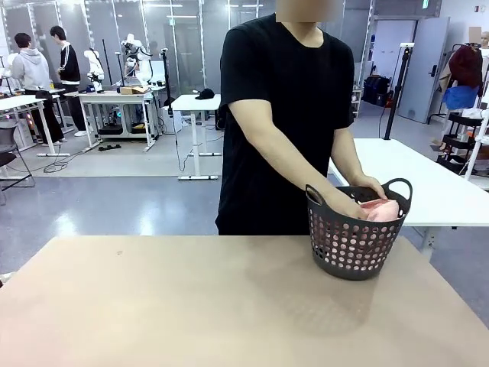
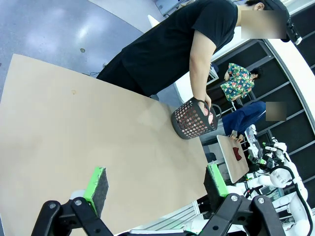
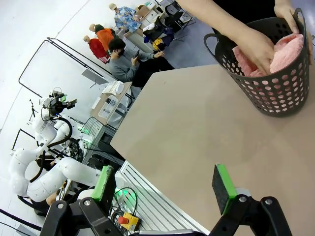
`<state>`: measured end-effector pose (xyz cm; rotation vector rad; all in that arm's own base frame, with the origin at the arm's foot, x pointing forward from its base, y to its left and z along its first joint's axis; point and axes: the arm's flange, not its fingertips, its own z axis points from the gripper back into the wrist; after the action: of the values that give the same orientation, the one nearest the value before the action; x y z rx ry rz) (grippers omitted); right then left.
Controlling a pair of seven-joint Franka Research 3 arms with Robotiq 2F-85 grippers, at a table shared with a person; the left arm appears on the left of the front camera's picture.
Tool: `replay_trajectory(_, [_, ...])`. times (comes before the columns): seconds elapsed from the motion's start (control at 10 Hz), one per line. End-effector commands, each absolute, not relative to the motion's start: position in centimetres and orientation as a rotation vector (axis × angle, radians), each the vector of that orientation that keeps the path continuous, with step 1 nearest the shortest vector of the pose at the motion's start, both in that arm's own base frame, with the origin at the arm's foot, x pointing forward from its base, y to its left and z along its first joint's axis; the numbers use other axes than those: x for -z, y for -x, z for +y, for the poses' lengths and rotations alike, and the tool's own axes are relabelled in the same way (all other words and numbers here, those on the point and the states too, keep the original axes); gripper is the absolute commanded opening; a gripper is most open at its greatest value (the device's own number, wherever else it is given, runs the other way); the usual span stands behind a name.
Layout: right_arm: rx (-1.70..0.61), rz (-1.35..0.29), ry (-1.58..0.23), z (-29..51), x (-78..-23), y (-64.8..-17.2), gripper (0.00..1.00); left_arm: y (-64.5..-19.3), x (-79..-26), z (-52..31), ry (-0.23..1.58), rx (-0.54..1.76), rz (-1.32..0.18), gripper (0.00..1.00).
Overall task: Fold the towel.
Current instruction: Grab the top end of the 100 cm Hotel Towel extended by the human.
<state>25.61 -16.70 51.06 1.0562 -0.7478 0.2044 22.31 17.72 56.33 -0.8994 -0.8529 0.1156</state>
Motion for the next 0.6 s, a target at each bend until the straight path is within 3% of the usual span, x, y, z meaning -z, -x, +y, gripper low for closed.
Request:
replay_trajectory(0.0, [-0.221,-0.769,-1.061,-16.76,-51.19,-25.77,1.00,-22.52,-56.34,17.91,0.901,-0.098,-0.858,1.00])
replay_trajectory(0.5, [-0.221,-0.769,-1.061,-16.76,-51.19,-25.77,1.00,-22.52,-56.34,17.91,0.901,-0.098,-0.858,1.00])
